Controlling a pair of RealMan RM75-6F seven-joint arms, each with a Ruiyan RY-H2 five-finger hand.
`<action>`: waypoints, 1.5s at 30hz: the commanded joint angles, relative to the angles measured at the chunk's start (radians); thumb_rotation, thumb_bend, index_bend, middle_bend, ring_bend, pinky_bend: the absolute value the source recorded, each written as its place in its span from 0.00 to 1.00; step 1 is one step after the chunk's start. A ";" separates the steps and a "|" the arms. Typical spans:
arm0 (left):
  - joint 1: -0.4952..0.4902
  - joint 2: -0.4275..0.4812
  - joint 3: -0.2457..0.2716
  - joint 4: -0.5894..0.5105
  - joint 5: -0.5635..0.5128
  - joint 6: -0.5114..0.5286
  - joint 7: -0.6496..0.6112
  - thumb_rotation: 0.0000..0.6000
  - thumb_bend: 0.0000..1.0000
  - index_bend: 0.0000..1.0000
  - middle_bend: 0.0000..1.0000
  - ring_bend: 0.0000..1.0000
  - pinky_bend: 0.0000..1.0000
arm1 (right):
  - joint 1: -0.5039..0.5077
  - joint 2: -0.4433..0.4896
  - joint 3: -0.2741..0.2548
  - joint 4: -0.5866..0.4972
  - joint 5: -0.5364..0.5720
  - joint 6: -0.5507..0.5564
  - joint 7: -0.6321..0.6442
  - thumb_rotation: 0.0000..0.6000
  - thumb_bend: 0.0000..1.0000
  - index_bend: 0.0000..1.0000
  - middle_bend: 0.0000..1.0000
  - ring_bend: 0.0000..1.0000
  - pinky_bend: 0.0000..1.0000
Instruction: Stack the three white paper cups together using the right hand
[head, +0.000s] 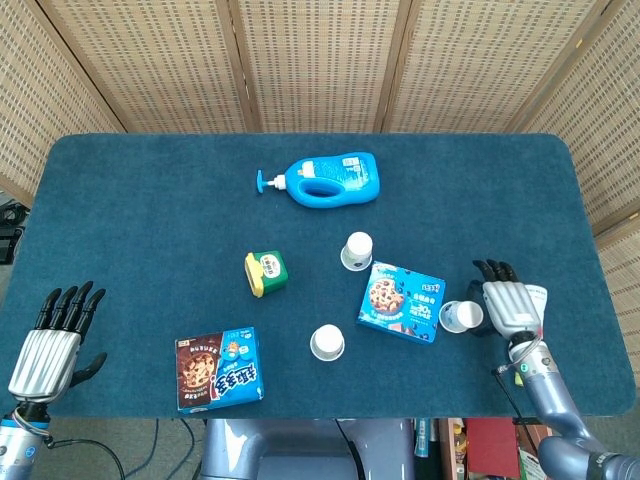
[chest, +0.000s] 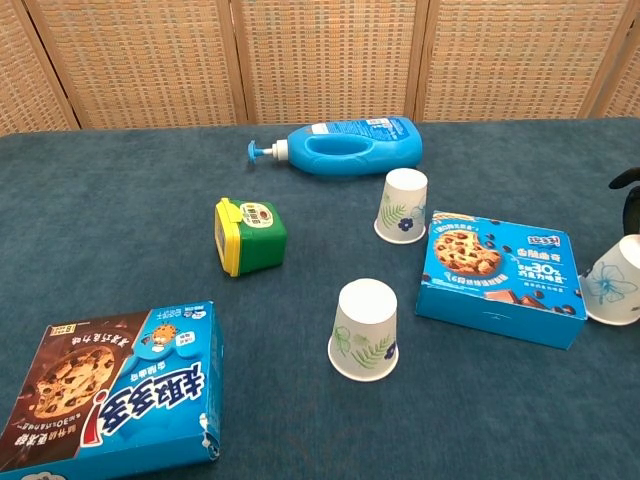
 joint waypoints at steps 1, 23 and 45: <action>0.001 0.001 -0.001 0.000 0.000 0.002 -0.002 1.00 0.26 0.00 0.00 0.00 0.00 | 0.010 0.018 0.009 -0.027 -0.009 0.010 -0.017 1.00 0.10 0.55 0.18 0.00 0.07; 0.002 0.005 -0.002 0.000 0.005 0.010 -0.011 1.00 0.26 0.00 0.00 0.00 0.00 | 0.106 0.169 0.079 -0.416 -0.011 0.058 -0.148 1.00 0.10 0.55 0.18 0.00 0.09; 0.000 0.006 -0.004 0.005 0.002 0.007 -0.022 1.00 0.26 0.00 0.00 0.00 0.00 | 0.211 0.038 0.104 -0.506 0.103 0.098 -0.235 1.00 0.10 0.55 0.18 0.00 0.09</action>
